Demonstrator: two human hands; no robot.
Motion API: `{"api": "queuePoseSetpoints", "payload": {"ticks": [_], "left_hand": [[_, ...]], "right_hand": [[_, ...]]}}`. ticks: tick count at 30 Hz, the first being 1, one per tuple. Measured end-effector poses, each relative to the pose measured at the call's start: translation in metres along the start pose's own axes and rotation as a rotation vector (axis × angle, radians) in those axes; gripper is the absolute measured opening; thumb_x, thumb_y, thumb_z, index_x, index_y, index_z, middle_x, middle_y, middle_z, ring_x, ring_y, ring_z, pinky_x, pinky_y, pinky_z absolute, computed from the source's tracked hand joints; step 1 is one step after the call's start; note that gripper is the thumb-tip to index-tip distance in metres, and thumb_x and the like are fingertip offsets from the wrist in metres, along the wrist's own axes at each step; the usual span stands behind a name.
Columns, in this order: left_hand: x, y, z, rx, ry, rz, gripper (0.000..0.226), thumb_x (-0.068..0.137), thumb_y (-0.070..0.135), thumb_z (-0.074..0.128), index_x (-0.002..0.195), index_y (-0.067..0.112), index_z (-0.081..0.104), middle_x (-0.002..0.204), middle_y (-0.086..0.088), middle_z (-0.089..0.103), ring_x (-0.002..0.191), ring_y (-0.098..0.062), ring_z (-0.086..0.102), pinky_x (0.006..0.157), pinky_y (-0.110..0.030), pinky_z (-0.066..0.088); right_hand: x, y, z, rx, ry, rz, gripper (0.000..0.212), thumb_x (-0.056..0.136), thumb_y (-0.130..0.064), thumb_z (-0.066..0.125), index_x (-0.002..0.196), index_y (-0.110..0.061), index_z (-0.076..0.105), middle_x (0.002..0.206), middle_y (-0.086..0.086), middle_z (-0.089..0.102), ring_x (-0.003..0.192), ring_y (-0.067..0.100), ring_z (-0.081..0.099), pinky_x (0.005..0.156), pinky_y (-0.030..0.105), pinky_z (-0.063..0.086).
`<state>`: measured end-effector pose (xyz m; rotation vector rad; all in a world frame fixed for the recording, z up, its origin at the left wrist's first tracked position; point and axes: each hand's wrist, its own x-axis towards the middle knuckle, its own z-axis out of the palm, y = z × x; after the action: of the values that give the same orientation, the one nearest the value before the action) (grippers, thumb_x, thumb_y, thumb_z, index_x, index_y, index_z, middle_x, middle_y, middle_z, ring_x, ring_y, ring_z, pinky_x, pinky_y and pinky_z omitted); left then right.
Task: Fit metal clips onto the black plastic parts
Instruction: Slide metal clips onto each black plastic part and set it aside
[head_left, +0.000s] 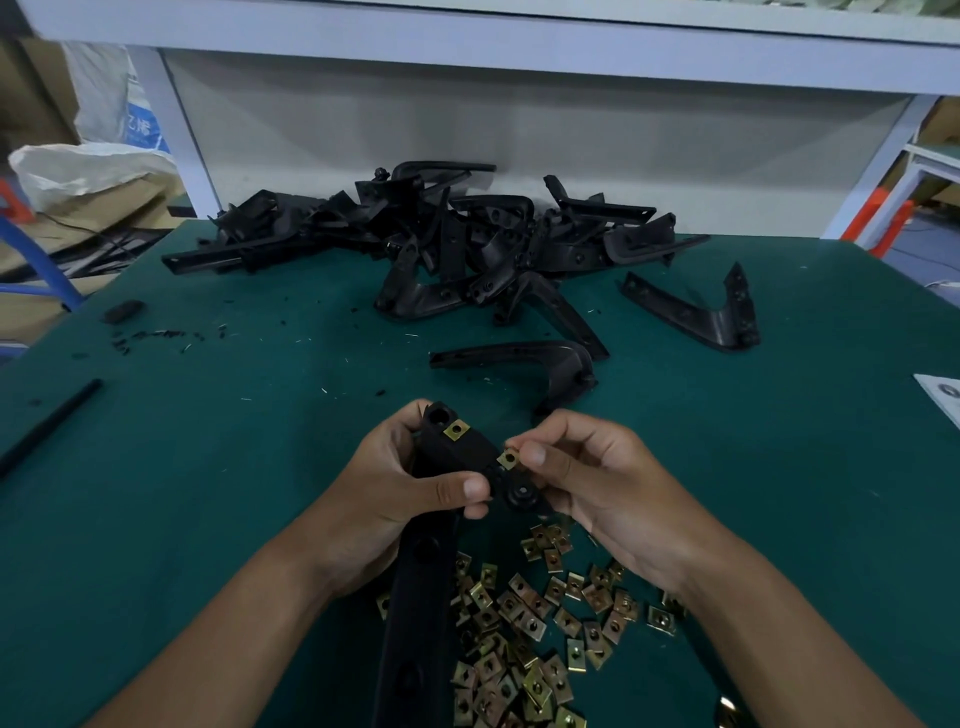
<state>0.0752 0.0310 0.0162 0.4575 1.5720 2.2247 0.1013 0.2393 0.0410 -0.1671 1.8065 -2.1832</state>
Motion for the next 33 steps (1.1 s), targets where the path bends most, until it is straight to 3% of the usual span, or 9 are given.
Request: {"api": "queuePoseSetpoints", "payload": {"ticks": [6, 9, 12, 15, 17, 25, 33], "left_hand": [[-0.001, 0.0, 0.003, -0.011, 0.036, 0.002, 0.047, 0.067, 0.011, 0.087, 0.096, 0.007, 0.05, 0.074, -0.011, 0.067, 0.064, -0.021, 0.065, 0.064, -0.028, 0.056], [0.0, 0.002, 0.004, -0.006, 0.143, 0.013, 0.051, 0.069, 0.01, 0.09, 0.102, 0.004, 0.052, 0.075, -0.011, 0.067, 0.065, -0.02, 0.067, 0.062, -0.026, 0.056], [0.003, 0.002, 0.006, -0.048, 0.264, 0.045, 0.053, 0.065, 0.01, 0.087, 0.106, 0.002, 0.054, 0.083, -0.012, 0.072, 0.072, -0.02, 0.071, 0.064, -0.026, 0.058], [0.004, 0.0, 0.007, -0.082, 0.282, 0.059, 0.058, 0.065, 0.013, 0.083, 0.112, -0.002, 0.054, 0.097, -0.018, 0.074, 0.081, -0.025, 0.072, 0.068, -0.027, 0.059], [0.003, 0.0, 0.008, -0.114, 0.249, 0.065, 0.055, 0.068, 0.009, 0.081, 0.113, -0.004, 0.053, 0.103, -0.02, 0.074, 0.082, -0.025, 0.073, 0.069, -0.026, 0.059], [0.001, -0.001, 0.008, -0.085, 0.202, 0.088, 0.04, 0.073, 0.008, 0.078, 0.104, 0.002, 0.052, 0.087, -0.016, 0.074, 0.075, -0.022, 0.073, 0.065, -0.025, 0.058], [0.0, -0.003, 0.008, -0.072, 0.193, 0.095, 0.044, 0.073, 0.009, 0.087, 0.1, 0.003, 0.053, 0.092, -0.019, 0.075, 0.08, -0.024, 0.074, 0.069, -0.027, 0.059]], "right_hand": [[0.0, 0.003, -0.002, -0.011, -0.034, -0.034, 0.018, 0.084, -0.034, 0.069, 0.092, -0.023, 0.081, 0.092, -0.001, 0.075, 0.083, 0.011, 0.068, 0.07, 0.022, 0.055], [-0.001, 0.001, -0.002, -0.006, -0.067, -0.042, 0.041, 0.083, -0.047, 0.07, 0.116, -0.022, 0.077, 0.102, -0.001, 0.075, 0.089, 0.01, 0.067, 0.071, 0.022, 0.053], [-0.001, 0.004, 0.002, -0.096, -0.087, -0.049, 0.064, 0.07, -0.05, 0.086, 0.128, -0.03, 0.068, 0.111, -0.006, 0.073, 0.097, 0.009, 0.068, 0.08, 0.021, 0.053], [0.004, 0.011, 0.006, -0.148, 0.039, -0.137, 0.049, 0.073, -0.027, 0.089, 0.119, -0.027, 0.073, 0.113, -0.004, 0.075, 0.099, 0.011, 0.071, 0.084, 0.018, 0.054], [0.005, 0.013, 0.006, -0.147, 0.093, -0.189, 0.038, 0.076, -0.022, 0.083, 0.112, -0.024, 0.075, 0.113, 0.0, 0.076, 0.105, 0.014, 0.072, 0.086, 0.018, 0.054], [0.004, 0.011, 0.003, -0.2, 0.049, -0.236, 0.031, 0.08, -0.033, 0.08, 0.11, -0.03, 0.074, 0.111, 0.0, 0.076, 0.107, 0.018, 0.072, 0.087, 0.021, 0.054], [0.002, 0.01, -0.001, -0.255, 0.016, -0.24, 0.034, 0.082, -0.041, 0.08, 0.113, -0.031, 0.072, 0.115, 0.001, 0.074, 0.11, 0.02, 0.07, 0.094, 0.03, 0.055]]}}
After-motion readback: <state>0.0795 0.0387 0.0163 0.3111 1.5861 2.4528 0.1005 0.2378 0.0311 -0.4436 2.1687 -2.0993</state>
